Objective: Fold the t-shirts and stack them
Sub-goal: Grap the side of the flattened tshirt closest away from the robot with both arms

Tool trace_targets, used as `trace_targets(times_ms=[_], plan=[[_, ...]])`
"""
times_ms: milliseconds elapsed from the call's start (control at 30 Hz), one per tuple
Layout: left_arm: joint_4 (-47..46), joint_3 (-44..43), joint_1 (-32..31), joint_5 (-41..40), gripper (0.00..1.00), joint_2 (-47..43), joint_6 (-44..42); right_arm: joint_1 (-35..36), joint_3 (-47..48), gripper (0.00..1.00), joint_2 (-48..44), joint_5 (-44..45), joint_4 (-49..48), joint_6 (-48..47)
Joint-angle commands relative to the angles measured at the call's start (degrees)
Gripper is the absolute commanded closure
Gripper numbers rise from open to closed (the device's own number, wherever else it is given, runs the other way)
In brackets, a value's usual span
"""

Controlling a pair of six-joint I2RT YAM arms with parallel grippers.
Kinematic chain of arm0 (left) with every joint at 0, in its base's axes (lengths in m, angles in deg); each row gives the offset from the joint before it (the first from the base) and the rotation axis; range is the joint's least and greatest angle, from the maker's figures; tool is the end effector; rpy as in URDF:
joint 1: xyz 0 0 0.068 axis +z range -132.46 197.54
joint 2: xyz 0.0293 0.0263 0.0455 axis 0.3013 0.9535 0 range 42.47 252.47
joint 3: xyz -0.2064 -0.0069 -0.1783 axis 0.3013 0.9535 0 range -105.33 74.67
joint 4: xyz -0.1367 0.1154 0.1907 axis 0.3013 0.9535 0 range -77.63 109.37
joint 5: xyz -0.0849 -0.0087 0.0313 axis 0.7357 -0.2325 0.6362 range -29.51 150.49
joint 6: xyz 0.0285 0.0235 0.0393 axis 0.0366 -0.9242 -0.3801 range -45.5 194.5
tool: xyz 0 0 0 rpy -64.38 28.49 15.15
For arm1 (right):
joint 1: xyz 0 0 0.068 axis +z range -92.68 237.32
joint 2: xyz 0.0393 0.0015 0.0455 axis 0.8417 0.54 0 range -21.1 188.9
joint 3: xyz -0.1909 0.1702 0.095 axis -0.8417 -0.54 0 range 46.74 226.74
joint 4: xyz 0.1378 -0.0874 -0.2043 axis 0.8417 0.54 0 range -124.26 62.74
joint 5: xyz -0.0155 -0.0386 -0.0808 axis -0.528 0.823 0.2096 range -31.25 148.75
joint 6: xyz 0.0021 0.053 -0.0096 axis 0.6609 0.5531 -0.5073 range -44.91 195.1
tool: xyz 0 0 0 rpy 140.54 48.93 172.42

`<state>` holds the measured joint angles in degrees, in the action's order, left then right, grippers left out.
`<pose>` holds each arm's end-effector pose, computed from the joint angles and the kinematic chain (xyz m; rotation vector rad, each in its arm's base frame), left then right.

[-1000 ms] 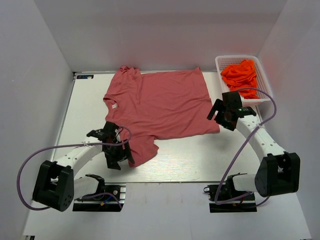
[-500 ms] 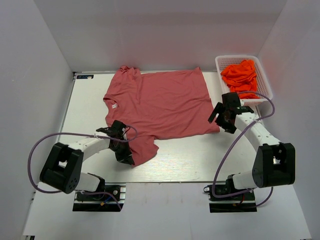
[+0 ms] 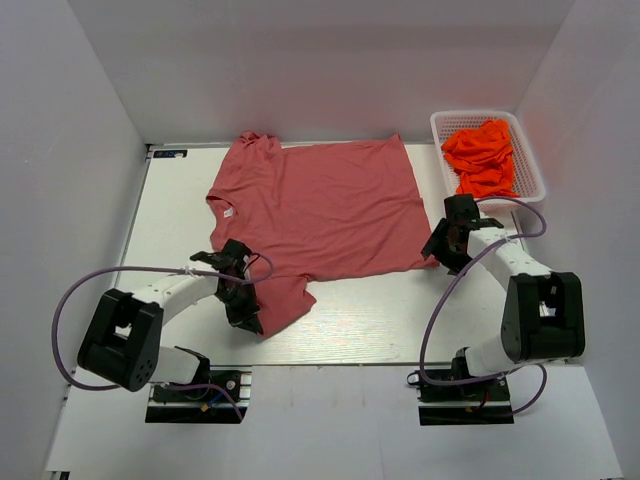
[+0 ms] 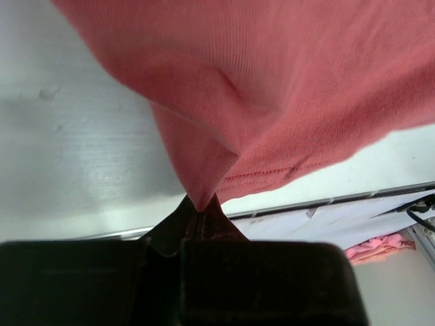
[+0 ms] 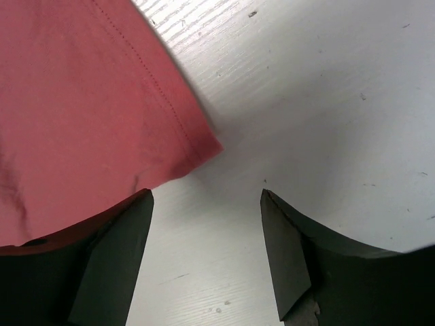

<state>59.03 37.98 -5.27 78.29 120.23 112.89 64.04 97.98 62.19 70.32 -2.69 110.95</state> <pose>0.1732 -0.0845 0.1479 0.3957 -2.9601 0.4326 0.2759 0.0253 0.1991 0.7248 2.5405 -0.0244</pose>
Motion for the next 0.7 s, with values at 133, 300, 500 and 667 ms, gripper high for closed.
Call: trace_targets(times_ms=[133, 300, 500, 667], plan=[[3.8, 0.3, -0.2, 2.4, 1.0, -4.5, 1.8, -0.4, -0.4, 0.34, 4.0, -1.7, -6.2, 1.8], [4.3, -0.2, -0.2, 1.8, 1.0, -6.2, 2.8, -0.3, -2.5, 0.34, 5.0, -1.8, -7.2, 2.0], [5.4, 0.5, -0.2, 1.8, 1.0, -8.1, 3.9, -0.3, -4.1, 0.6, 6.8, -2.3, -8.2, 2.0], [8.1, 1.6, -0.2, 2.3, 1.0, -11.7, 4.9, -0.5, -9.9, 1.0, 2.5, -1.8, -7.5, 2.5]])
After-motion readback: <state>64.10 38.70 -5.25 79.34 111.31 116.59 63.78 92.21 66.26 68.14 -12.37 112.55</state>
